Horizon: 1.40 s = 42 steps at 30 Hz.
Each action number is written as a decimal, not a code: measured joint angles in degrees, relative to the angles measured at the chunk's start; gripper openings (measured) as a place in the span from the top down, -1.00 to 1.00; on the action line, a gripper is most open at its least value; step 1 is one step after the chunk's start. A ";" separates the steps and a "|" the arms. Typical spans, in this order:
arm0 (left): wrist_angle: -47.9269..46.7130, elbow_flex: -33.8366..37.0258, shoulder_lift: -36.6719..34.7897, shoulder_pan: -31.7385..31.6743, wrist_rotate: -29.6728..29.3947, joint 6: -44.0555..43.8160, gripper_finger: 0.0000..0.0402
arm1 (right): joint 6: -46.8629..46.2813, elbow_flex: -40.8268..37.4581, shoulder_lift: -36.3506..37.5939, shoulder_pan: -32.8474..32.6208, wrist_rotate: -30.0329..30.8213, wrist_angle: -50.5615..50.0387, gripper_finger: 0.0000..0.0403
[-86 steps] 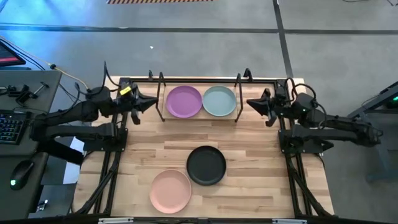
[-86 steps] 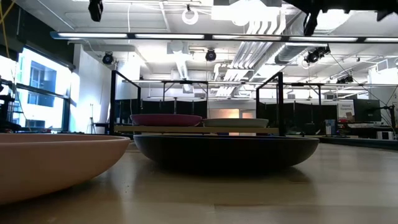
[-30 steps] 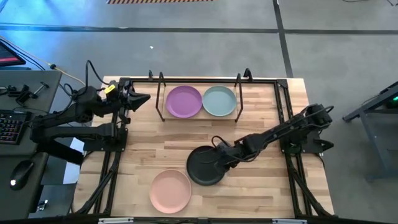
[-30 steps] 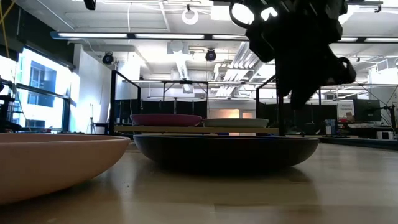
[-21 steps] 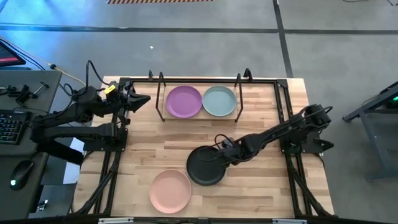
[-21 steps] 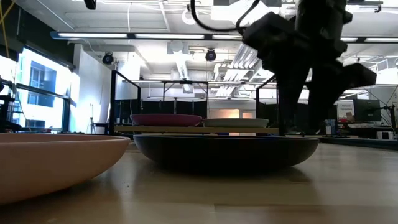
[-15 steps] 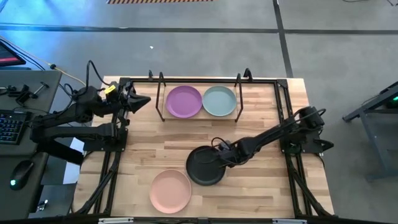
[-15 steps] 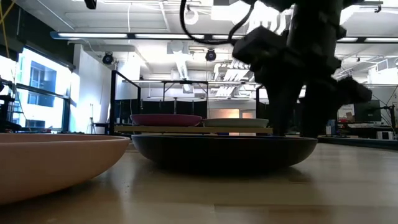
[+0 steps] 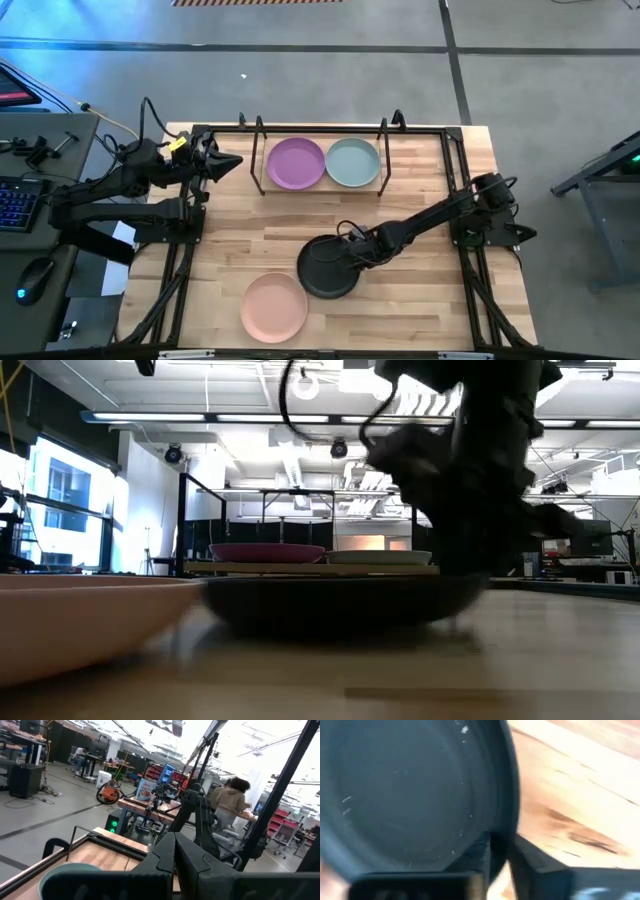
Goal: Place and stack plates onto a shelf
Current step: Stack the black plate on top of the purple plate on the shelf
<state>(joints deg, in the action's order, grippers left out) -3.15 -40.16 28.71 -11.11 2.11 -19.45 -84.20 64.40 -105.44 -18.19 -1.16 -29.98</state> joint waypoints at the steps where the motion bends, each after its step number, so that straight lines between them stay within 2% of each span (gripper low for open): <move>1: 0.02 0.00 0.00 0.00 0.00 -0.14 1.00 | 1.05 0.02 0.68 0.26 0.38 1.30 0.91; 7: 0.02 0.00 0.00 0.00 -0.01 -1.48 1.00 | 5.24 0.15 6.84 3.92 2.86 2.84 0.99; 14: -0.01 0.00 0.00 0.00 -0.01 -1.46 1.00 | 12.61 0.16 15.19 10.95 5.14 -3.16 1.00; 17: -0.03 0.00 0.00 0.00 -0.02 -1.48 1.00 | 14.95 0.15 16.70 12.71 2.81 -4.13 0.99; 21: -0.05 0.00 0.00 0.00 0.00 -1.48 1.00 | 14.73 0.15 15.98 10.60 -1.72 -1.25 0.94; 24: -0.06 0.00 -0.01 0.00 0.00 -1.46 1.00 | 9.63 0.15 14.07 6.89 -3.06 -0.36 0.83; 28: -0.11 0.00 0.00 0.00 -0.02 -1.46 1.00 | -0.15 0.15 10.39 1.69 -3.44 2.96 0.55; 35: -0.22 0.00 0.00 0.01 -1.15 -1.44 1.00 | -7.07 0.15 4.13 -1.84 -3.91 9.56 0.07; 38: -0.22 0.00 -0.02 0.00 -1.22 -1.44 1.00 | -8.87 0.35 3.38 -1.69 -3.42 9.31 0.01; 42: -0.24 0.00 -0.02 0.01 -1.27 -1.48 1.00 | -10.05 4.67 2.25 -2.37 1.28 0.05 0.00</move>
<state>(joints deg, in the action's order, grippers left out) -3.39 -40.16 28.69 -11.11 0.84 -20.93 -94.26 69.07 -103.20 -20.56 0.11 -29.93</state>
